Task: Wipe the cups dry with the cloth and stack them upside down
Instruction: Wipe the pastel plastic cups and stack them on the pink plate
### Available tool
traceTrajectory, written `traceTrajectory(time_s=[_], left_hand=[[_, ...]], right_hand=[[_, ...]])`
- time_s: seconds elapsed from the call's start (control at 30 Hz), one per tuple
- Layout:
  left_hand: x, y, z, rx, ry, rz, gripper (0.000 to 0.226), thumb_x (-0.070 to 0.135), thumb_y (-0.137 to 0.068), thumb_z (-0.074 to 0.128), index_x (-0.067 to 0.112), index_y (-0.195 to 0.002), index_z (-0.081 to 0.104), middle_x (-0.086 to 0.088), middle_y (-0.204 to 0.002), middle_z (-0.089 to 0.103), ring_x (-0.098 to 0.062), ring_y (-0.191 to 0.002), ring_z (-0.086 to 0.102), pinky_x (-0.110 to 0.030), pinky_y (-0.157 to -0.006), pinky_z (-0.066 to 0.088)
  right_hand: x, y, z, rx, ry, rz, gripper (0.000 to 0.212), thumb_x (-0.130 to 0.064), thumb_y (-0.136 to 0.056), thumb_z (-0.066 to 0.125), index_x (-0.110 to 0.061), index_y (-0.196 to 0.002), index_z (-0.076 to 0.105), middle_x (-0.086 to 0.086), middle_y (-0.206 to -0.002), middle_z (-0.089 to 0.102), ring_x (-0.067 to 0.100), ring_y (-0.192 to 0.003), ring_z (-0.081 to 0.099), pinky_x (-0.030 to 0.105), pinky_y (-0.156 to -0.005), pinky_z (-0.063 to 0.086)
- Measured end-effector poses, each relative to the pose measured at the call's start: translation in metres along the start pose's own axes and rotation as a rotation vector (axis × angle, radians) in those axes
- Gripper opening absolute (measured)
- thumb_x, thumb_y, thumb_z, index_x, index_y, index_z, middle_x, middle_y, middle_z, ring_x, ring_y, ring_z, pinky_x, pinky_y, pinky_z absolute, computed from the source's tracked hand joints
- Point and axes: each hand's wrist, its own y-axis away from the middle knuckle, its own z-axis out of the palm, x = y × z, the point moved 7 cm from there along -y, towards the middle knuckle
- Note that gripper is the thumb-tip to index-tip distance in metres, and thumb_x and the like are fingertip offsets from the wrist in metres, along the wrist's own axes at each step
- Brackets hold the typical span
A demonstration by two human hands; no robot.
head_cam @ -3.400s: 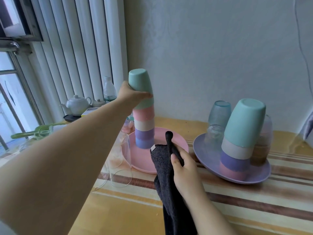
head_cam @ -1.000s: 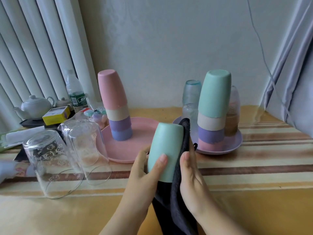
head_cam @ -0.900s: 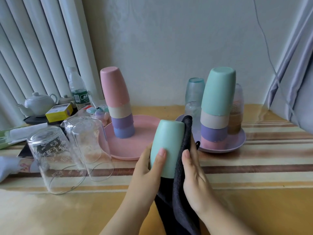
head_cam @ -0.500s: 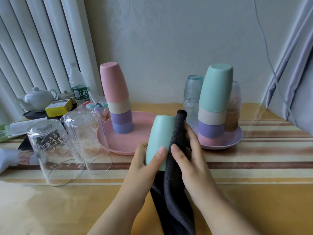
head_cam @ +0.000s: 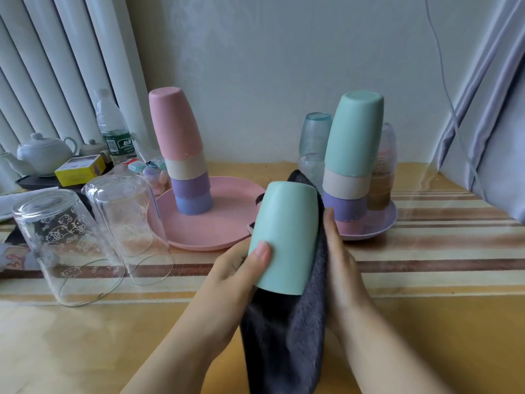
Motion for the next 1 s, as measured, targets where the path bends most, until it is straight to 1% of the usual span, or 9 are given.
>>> traceTrajectory(time_s=[0.13, 0.27, 0.33, 0.43, 0.53, 0.67, 0.77, 0.9, 1.0], left_hand=[[-0.001, -0.007, -0.015, 0.087, 0.298, -0.073, 0.05, 0.054, -0.075, 0.064, 0.015, -0.104, 0.075, -0.011, -0.115, 0.071, -0.022, -0.103, 0.069, -0.033, -0.082, 0.059], [0.002, -0.007, -0.037, 0.343, 0.024, 0.004, 0.06, 0.058, -0.07, 0.057, 0.009, -0.103, 0.066, -0.002, -0.095, 0.073, -0.018, -0.088, 0.066, -0.035, -0.081, 0.054], [0.013, -0.002, -0.034, 0.405, -0.133, 0.141, 0.043, 0.054, -0.08, 0.057, 0.015, -0.095, 0.066, -0.001, -0.082, 0.071, -0.012, -0.077, 0.061, -0.027, -0.071, 0.049], [0.017, 0.002, -0.017, 0.32, -0.274, 0.207, 0.04, 0.057, -0.082, 0.059, 0.027, -0.109, 0.063, 0.013, -0.097, 0.072, 0.001, -0.09, 0.065, -0.014, -0.075, 0.049], [0.01, 0.0, -0.013, 0.219, -0.258, 0.175, 0.063, 0.06, -0.068, 0.063, 0.034, -0.125, 0.056, 0.016, -0.116, 0.068, -0.001, -0.11, 0.063, -0.024, -0.088, 0.049], [0.01, -0.001, -0.013, 0.089, -0.232, 0.131, 0.053, 0.054, -0.068, 0.067, 0.035, -0.117, 0.063, 0.009, -0.111, 0.072, -0.007, -0.104, 0.067, -0.02, -0.081, 0.052], [0.007, -0.001, -0.007, -0.037, -0.339, 0.056, 0.054, 0.052, -0.069, 0.068, 0.033, -0.119, 0.063, 0.01, -0.111, 0.072, -0.008, -0.103, 0.067, -0.019, -0.082, 0.052], [0.014, 0.003, -0.011, -0.119, -0.363, 0.005, 0.051, 0.052, -0.067, 0.067, 0.033, -0.114, 0.067, 0.009, -0.108, 0.073, -0.009, -0.099, 0.069, -0.016, -0.077, 0.052], [0.01, 0.007, -0.008, -0.148, -0.289, -0.047, 0.042, 0.053, -0.065, 0.066, 0.041, -0.105, 0.071, 0.005, -0.107, 0.074, -0.01, -0.095, 0.069, -0.022, -0.08, 0.055]], right_hand=[[0.007, 0.008, 0.013, 0.005, 0.15, 0.013, 0.091, -0.082, -0.066, 0.044, -0.021, -0.134, 0.051, -0.011, -0.139, 0.048, 0.002, -0.131, 0.039, 0.029, -0.116, 0.025], [-0.005, 0.014, 0.011, 0.077, 0.28, -0.108, 0.036, -0.037, -0.095, 0.025, -0.037, -0.131, 0.026, -0.043, -0.124, 0.021, -0.043, -0.098, 0.022, -0.015, -0.08, 0.017], [-0.014, 0.016, 0.011, 0.122, 0.273, -0.177, 0.03, -0.035, -0.093, 0.024, -0.045, -0.122, 0.022, -0.046, -0.116, 0.023, -0.046, -0.091, 0.022, -0.015, -0.076, 0.018], [-0.015, 0.017, 0.015, 0.098, 0.259, -0.274, 0.03, -0.042, -0.095, 0.022, -0.048, -0.125, 0.02, -0.041, -0.131, 0.02, -0.04, -0.109, 0.021, -0.012, -0.085, 0.018], [-0.012, 0.018, 0.029, 0.02, 0.242, -0.375, 0.047, -0.046, -0.093, 0.026, -0.044, -0.138, 0.015, -0.032, -0.146, 0.021, -0.018, -0.13, 0.025, -0.002, -0.096, 0.026], [-0.023, 0.018, 0.022, 0.068, 0.272, -0.468, 0.048, -0.047, -0.09, 0.028, -0.045, -0.137, 0.02, -0.037, -0.144, 0.025, -0.012, -0.134, 0.025, 0.006, -0.104, 0.026], [-0.035, 0.013, 0.0, 0.182, 0.303, -0.433, 0.026, -0.039, -0.092, 0.033, -0.043, -0.112, 0.048, -0.047, -0.112, 0.05, -0.02, -0.113, 0.044, 0.0, -0.091, 0.032], [-0.042, 0.009, -0.006, 0.184, 0.301, -0.394, 0.023, -0.034, -0.087, 0.045, -0.024, -0.074, 0.061, -0.02, -0.074, 0.064, -0.006, -0.073, 0.055, 0.008, -0.069, 0.041], [-0.033, 0.006, -0.012, 0.156, 0.027, -0.203, 0.029, -0.03, -0.089, 0.054, -0.023, -0.066, 0.072, -0.009, -0.074, 0.07, 0.004, -0.071, 0.062, 0.016, -0.067, 0.05]])
